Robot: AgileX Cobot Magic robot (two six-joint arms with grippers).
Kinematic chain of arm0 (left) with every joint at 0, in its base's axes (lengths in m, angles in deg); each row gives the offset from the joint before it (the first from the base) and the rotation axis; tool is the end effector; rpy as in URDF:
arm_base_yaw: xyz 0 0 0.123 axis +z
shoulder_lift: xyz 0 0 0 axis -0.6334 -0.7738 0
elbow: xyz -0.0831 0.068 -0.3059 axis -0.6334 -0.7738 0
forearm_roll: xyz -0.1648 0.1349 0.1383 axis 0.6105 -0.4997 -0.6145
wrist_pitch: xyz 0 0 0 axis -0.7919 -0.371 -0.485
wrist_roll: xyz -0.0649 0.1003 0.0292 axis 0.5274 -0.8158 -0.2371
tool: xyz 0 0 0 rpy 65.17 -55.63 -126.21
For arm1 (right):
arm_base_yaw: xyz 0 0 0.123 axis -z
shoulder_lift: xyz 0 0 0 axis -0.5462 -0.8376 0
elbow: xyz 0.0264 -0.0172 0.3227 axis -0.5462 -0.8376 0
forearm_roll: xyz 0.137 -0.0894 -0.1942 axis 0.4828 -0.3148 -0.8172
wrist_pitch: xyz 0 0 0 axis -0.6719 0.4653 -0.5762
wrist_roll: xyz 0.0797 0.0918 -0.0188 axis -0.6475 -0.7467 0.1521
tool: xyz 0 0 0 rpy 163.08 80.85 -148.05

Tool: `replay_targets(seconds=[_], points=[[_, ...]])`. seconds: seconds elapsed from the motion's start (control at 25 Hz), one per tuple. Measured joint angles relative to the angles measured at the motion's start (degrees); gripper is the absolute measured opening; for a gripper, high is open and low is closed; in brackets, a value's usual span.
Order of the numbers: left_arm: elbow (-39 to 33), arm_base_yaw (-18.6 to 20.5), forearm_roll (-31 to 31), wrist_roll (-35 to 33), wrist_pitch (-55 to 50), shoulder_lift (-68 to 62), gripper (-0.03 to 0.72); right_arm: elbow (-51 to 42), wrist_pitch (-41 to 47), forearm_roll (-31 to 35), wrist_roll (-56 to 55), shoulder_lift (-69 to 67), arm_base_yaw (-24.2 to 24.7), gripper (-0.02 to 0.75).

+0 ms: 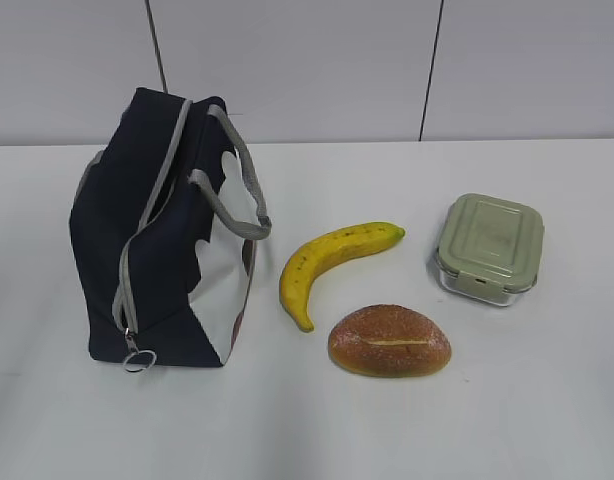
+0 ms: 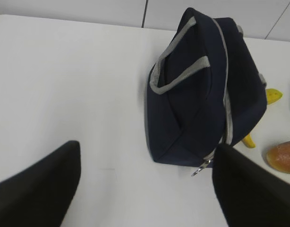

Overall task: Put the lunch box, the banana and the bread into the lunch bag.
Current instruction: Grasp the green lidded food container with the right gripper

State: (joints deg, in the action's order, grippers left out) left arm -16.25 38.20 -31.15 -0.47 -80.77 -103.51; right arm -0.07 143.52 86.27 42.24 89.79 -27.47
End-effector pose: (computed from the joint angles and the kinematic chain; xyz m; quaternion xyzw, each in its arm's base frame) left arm 0.0599 -0.0126 0.3551 -0.0104 0.8624 -0.0697 0.5012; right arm -0.0218 -0.0026 0.2563 0.0150 0.8668 -0.0624 0.4945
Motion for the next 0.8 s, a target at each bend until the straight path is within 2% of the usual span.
replay_targets(seconds=[0.32,0.52,0.68,0.8], points=[[14.3,0.0,11.3,-7.2,1.1,-22.0,0.531,0.0,0.0,0.0,0.0,0.0,0.0,0.498],[24.6,0.0,17.1,-9.3,-3.8,-35.2,0.514,0.0,0.0,0.0,0.0,0.0,0.0,0.498],[31.6,-0.3,18.7,-10.0,-9.0,-45.2,0.510,0.0,0.0,0.0,0.0,0.0,0.0,0.498],[36.1,-2.6,18.6,-10.4,-10.4,-51.1,0.508,0.0,0.0,0.0,0.0,0.0,0.0,0.498]])
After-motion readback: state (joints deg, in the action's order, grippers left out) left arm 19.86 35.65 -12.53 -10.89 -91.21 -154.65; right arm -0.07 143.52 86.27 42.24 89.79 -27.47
